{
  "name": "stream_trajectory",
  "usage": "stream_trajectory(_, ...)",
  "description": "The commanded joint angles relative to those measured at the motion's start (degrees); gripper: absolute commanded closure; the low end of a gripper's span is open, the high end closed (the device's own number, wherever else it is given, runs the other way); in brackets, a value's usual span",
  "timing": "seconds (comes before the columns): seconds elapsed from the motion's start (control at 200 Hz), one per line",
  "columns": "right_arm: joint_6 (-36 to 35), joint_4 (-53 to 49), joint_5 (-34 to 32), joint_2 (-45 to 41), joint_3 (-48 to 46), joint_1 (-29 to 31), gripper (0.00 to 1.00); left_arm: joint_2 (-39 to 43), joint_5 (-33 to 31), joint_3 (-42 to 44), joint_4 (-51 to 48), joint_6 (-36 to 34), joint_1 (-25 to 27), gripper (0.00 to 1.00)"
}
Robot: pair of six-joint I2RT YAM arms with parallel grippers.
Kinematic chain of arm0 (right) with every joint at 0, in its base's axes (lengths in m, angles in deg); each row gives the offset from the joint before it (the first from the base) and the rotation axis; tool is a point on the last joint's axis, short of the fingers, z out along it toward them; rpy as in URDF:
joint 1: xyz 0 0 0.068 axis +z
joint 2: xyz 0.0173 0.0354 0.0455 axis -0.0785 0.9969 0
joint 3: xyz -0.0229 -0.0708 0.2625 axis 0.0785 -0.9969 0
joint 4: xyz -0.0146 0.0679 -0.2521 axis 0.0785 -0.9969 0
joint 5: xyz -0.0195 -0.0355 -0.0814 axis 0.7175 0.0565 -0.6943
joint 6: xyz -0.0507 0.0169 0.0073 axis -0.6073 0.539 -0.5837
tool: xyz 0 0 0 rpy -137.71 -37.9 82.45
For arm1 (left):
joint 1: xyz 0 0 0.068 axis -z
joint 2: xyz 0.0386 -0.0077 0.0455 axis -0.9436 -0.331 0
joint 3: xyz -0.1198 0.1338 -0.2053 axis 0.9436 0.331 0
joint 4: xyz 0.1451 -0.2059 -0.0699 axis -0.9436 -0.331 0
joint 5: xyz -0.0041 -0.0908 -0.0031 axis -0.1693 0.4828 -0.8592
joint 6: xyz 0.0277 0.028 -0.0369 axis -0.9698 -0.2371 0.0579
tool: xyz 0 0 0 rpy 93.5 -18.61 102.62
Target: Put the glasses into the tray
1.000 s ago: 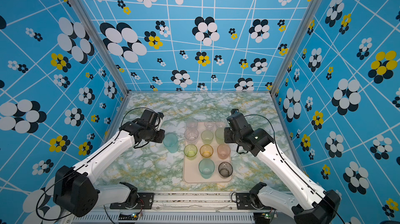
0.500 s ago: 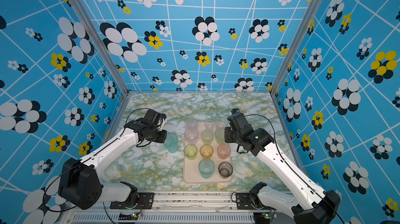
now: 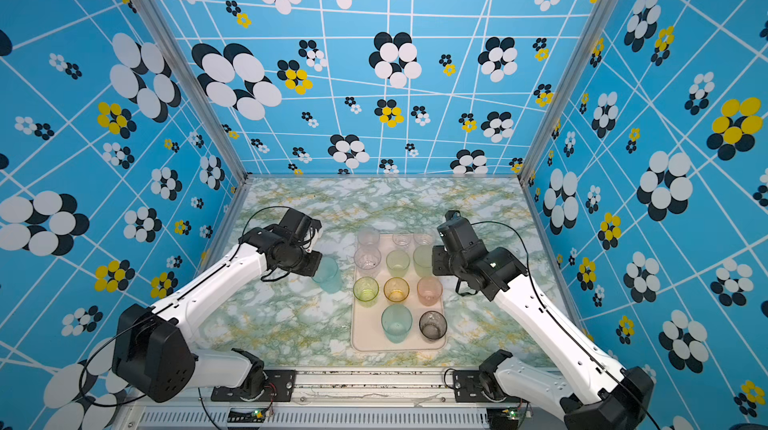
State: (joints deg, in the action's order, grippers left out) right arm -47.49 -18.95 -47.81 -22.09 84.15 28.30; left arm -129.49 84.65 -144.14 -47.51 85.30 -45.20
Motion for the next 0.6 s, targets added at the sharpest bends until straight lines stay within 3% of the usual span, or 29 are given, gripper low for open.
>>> stream_trajectory(0.0, -1.11, 0.04, 0.43, -0.83, -0.38, -0.37, 0.55, 3.82, -4.07, -6.69, -9.16, -1.27, 4.29, 0.96)
stream_trajectory(0.29, -0.86, 0.05, 1.37, -0.83, -0.61, -0.4, 0.55, 4.98, -7.21, -14.32, -24.08, 0.46, 18.45, 0.96)
stream_trajectory(0.43, -0.67, -0.04, 1.77, -0.74, -0.46, -0.39, 0.55, 3.11, -5.88, -12.66, -23.29, 3.35, 25.99, 0.96)
stream_trajectory(0.6, -0.58, -0.47, 1.94, -0.83, -0.28, -0.43, 0.56, 0.75, -3.05, -9.72, -16.7, 5.2, 30.75, 0.96)
